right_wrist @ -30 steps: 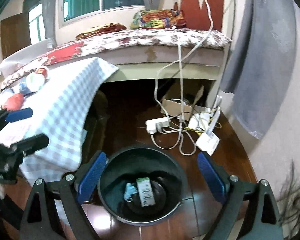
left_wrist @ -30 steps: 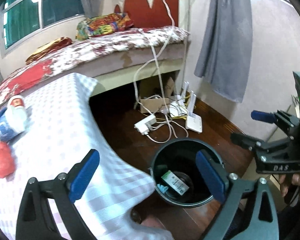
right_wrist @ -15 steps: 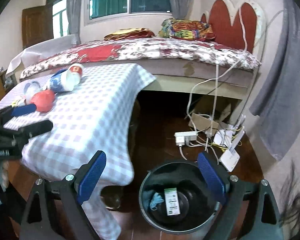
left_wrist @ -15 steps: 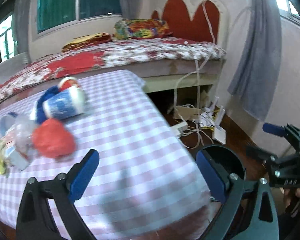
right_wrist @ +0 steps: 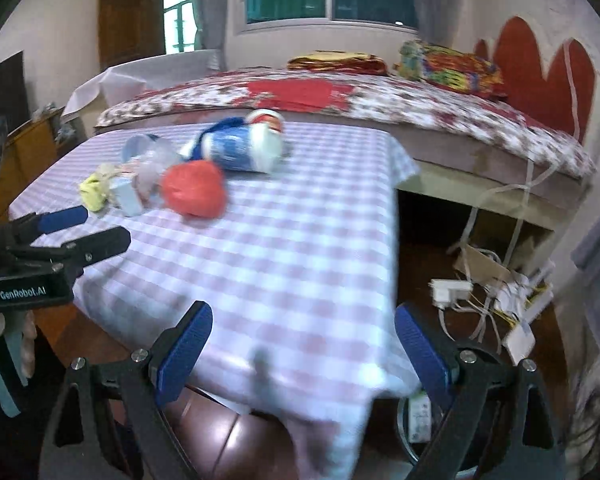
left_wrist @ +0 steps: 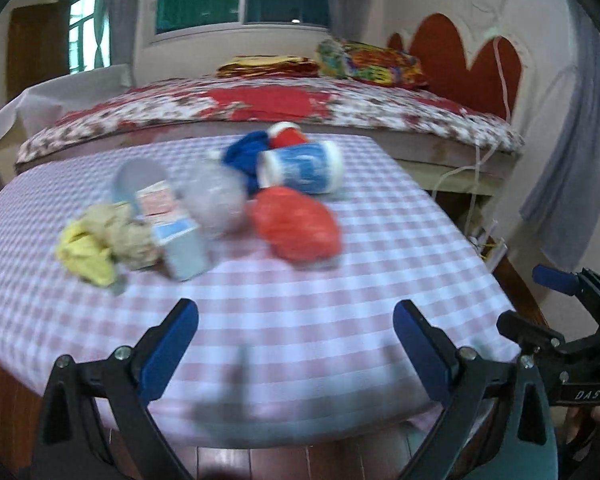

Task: Collect trash
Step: 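Move both tools back over the table toward the remaining trash, then grasp the yellow cloth with the left gripper while the right grasps the red bag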

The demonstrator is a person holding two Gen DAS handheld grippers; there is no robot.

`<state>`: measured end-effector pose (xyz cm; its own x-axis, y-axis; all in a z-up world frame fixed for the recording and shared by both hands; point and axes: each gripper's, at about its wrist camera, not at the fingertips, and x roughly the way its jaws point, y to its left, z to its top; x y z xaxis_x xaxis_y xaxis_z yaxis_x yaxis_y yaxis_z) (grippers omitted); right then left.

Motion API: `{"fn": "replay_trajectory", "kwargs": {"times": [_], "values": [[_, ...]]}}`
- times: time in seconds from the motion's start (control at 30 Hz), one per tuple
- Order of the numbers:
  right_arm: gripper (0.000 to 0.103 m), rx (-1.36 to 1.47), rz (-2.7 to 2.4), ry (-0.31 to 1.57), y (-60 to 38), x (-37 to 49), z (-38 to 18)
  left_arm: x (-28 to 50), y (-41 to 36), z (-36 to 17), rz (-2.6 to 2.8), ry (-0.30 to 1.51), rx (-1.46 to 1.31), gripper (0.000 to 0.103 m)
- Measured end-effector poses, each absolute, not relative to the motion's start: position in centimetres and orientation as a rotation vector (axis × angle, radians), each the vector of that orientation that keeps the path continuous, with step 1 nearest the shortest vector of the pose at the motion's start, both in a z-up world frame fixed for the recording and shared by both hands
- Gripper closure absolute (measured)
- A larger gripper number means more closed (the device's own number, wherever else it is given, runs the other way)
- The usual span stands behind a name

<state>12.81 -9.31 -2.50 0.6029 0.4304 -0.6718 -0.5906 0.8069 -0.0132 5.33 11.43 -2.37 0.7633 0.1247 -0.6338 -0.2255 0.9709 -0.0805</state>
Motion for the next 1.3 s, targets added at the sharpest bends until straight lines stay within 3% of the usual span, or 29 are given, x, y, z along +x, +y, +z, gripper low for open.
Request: {"fn": "replay_trajectory", "kwargs": {"times": [0.4,0.77,1.0,1.13,1.23,1.3], "values": [[0.009,-0.354,0.732,0.680,1.7,13.7,-2.0,2.5,23.4,-3.8,0.389,0.650,-0.317,0.004],[0.011,-0.388,0.711,0.725,7.4,18.3,-4.1,6.5,30.4,-5.9,0.486,0.676,-0.387,0.006],[0.028,-0.410,0.722,0.782,8.9,20.4,-5.9,7.2,32.2,-6.9,0.488,0.710,-0.388,0.017],[0.037,-0.408,0.741,0.791,9.3,20.4,-6.2,6.1,32.0,-7.1,0.479,0.715,-0.384,0.017],[0.052,-0.403,0.759,0.798,9.7,20.4,-6.3,6.2,32.6,-7.2,0.477,0.709,-0.387,0.022],[0.068,-0.402,0.768,0.808,10.1,20.4,-6.5,6.7,33.2,-7.2,0.460,0.698,-0.416,0.027]]}}
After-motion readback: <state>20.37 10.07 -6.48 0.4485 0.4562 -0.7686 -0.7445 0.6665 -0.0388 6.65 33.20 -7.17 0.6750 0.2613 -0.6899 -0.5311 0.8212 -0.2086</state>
